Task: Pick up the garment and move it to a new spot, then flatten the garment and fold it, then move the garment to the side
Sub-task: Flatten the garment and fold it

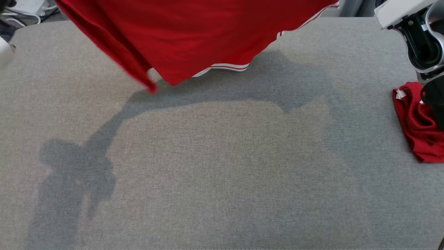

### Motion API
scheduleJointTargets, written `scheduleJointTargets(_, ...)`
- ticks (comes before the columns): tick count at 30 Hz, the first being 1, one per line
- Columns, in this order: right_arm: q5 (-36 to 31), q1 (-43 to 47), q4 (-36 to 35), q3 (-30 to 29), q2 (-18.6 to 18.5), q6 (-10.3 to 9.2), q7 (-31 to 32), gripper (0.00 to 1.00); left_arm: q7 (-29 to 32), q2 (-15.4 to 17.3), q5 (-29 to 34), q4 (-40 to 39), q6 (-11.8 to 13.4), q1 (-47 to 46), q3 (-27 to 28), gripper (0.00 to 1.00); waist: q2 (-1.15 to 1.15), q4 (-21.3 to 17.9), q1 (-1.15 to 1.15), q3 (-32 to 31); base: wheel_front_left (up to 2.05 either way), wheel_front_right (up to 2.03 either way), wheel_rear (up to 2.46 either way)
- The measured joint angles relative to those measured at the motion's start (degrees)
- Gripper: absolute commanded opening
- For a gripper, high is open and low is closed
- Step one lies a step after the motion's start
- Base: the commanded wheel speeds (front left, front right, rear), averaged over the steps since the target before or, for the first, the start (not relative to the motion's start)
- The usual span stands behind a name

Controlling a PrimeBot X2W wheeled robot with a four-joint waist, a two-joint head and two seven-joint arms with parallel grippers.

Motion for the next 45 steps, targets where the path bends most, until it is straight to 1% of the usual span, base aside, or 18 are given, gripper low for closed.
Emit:
scheduleJointTargets(2, 0.56, 0.0, 1.1, -0.2, 0.21, 0.0, 0.89, 0.0, -0.24, -0.15, -0.13, -0.08, 0.0, -0.69, 0.73, 0.0, 0.0, -0.42, 0.0, -0.49, 0.0, 0.0, 0.0)
scheduleJointTargets(3, 0.89, 0.37, 1.15, 0.41, 0.07, 0.0, 2.55, 0.0, -0.25, -0.16, -0.46, -1.45, 0.0, -0.63, 0.13, 0.0, 0.0, -0.57, 0.0, -0.82, 0.0, 0.0, 0.0)
scheduleJointTargets(5, 2.11, 2.67, -0.82, 2.32, -0.53, 0.0, 6.83, 0.0, -0.32, -0.23, -1.68, -5.11, 0.0, 0.82, -2.04, 0.0, 0.0, -0.75, 0.0, -1.52, 0.0, 0.0, 0.0)
scheduleJointTargets(7, 4.33, 6.5, -4.14, 4.46, -1.75, 0.0, 11.5, 0.0, -0.32, 0.21, -4.95, -8.81, 0.0, 4.56, -4.76, 0.0, 0.0, -0.92, 0.0, -2.03, 0.0, 0.0, 0.0)
scheduleJointTargets(10, 7.89, 13.42, -9.91, 7.38, -5.05, 0.0, 18.81, 0.0, -0.15, 2.32, -11.71, -11.0, 0.0, 11.8, -9.6, 0.0, 0.0, -1.19, 0.0, -2.95, 0.0, 0.0, 0.0)
scheduleJointTargets(11, 9.22, 15.52, -11.99, 8.01, -6.39, 0.0, 21.04, 0.0, 1.05, 3.44, -13.91, -11.72, 0.0, 14.02, -10.61, 0.0, 0.0, -1.28, 0.0, -3.32, 0.0, 0.0, 0.0)
scheduleJointTargets(14, 13.29, 20.37, -19.19, 9.2, -10.59, 0.0, 27.31, 0.0, 5.24, 6.11, -19.81, -14.79, 0.0, 18.72, -11.67, 0.0, 0.0, -1.5, 0.0, -4.33, 0.0, 0.0, 0.0)
scheduleJointTargets(17, 18.09, 25.03, -26.51, 9.56, -14.07, 0.0, 32.97, 0.0, 8.56, 7.57, -23.27, -19.14, 0.0, 22.28, -11.89, 0.0, 0.0, -1.6, 0.0, -5.31, 0.0, 0.0, 0.0)
scheduleJointTargets(19, 21.28, 28.16, -31.06, 9.1, -16.29, 0.0, 36.17, 0.0, 11.05, 8.61, -25.15, -22.01, 0.0, 24.75, -12.01, 0.0, 0.0, -1.65, 0.0, -5.94, 0.0, 0.0, 0.0)
scheduleJointTargets(22, 25.96, 31.98, -37.55, 6.24, -19.39, 0.0, 39.57, 0.0, 14.15, 11.56, -26.55, -25.85, 0.0, 26.67, -12.38, 0.0, 0.0, -1.75, 0.0, -6.55, 0.0, 0.0, 0.0)
scheduleJointTargets(26, 29.33, 34.15, -45.33, 0.36, -22.72, -0.01, 40.69, 0.0, 15.5, 16.1, -26.58, -29.14, 0.04, 25.99, -11.67, 0.0, 0.0, -1.86, 0.0, -6.96, 0.0, 0.0, 0.0)
scheduleJointTargets(29, 30.16, 34.37, -49.64, -3.94, -23.62, -0.01, 40.67, 0.0, 15.85, 17.31, -26.46, -30.33, 0.41, 24.93, -10.77, 0.0, 0.0, -2.12, 0.0, -7.04, 0.0, 0.0, 0.0)
scheduleJointTargets(32, 30.16, 35.31, -52.28, -7.02, -24.14, 0.0, 41.41, 0.0, 16.53, 17.31, -26.02, -30.81, 0.54, 24.37, -10.49, 0.0, 0.0, -2.49, 0.0, -6.9, 0.0, 0.0, 0.0)
scheduleJointTargets(35, 30.12, 37.1, -53.12, -8.1, -23.98, 0.0, 43.06, 0.0, 18.19, 16.81, -26.14, -31.69, 0.53, 24.45, -10.76, 0.0, 0.0, -2.79, 0.0, -6.05, 0.0, 0.0, 0.0)
scheduleJointTargets(38, 28.69, 40.42, -52.38, -7.98, -22.46, -0.01, 46.29, 0.0, 23.66, 13.72, -27.35, -32.27, 0.46, 25.9, -11.34, 0.0, 0.0, -2.91, 0.0, -4.13, 0.0, 0.0, 0.0)
scheduleJointTargets(40, 27.04, 41.0, -50.86, -7.01, -20.58, 0.0, 48.4, 0.0, 27.43, 11.35, -29.78, -31.79, 0.45, 27.22, -11.51, 0.0, 0.0, -2.91, 0.0, -2.84, 0.0, 0.0, 0.0)
scheduleJointTargets(42, 25.06, 40.83, -48.0, -6.25, -17.95, -0.01, 50.77, 0.0, 30.6, 8.22, -35.38, -30.04, 0.45, 28.69, -11.74, 0.0, 0.0, -2.89, 0.0, -1.28, 0.0, 0.0, 0.0)
scheduleJointTargets(45, 22.2, 37.43, -41.09, -5.02, -12.0, -0.01, 54.42, 0.0, 36.72, 3.85, -41.69, -24.49, 0.41, 28.74, -11.91, 0.0, 0.0, -2.91, 0.0, 1.74, 0.0, 0.0, 0.0)
